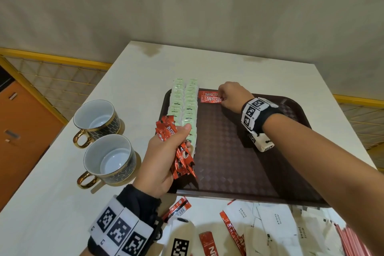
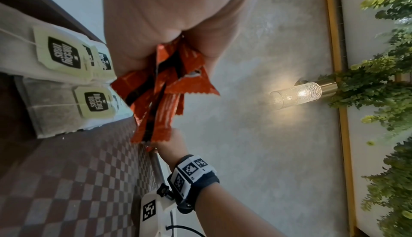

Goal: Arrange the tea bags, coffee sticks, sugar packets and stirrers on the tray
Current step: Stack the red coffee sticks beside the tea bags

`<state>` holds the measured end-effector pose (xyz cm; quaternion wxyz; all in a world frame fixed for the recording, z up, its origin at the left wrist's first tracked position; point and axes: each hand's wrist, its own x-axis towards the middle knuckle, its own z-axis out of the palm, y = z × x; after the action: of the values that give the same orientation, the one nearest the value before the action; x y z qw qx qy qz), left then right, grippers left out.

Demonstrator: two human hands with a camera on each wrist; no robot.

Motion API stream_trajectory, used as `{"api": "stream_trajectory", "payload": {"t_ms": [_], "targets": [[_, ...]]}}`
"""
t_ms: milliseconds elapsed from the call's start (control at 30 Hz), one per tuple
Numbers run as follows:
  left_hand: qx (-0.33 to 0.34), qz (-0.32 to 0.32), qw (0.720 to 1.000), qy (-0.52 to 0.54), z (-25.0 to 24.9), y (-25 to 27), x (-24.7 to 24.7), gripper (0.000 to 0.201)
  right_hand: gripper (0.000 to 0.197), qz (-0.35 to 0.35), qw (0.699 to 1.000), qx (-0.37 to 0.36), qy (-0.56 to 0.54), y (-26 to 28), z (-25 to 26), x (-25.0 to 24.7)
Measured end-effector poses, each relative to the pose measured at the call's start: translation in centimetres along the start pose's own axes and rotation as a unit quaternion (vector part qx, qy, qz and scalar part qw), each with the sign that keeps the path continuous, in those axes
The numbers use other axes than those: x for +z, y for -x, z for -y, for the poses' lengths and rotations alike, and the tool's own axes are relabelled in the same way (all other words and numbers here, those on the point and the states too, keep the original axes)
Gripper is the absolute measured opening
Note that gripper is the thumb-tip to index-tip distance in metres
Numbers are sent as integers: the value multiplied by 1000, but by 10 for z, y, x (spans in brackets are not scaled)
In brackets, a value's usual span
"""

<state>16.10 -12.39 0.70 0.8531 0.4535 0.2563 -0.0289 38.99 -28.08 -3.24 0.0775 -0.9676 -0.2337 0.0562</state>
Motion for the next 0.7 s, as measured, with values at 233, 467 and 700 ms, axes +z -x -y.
{"api": "stream_trajectory", "payload": {"t_ms": [233,467,700], "targets": [[7,0,1000,-10,-1,3,3,41,25,-21,998,-21,60,-9,3,3],[24,9,999,-27,-8,2,3,34,20,-10,998,-7,58,-12,3,3],[18,12,999,-30,-6,-2,-2,27,23,-7,999,12,37,-9,4,0]]}}
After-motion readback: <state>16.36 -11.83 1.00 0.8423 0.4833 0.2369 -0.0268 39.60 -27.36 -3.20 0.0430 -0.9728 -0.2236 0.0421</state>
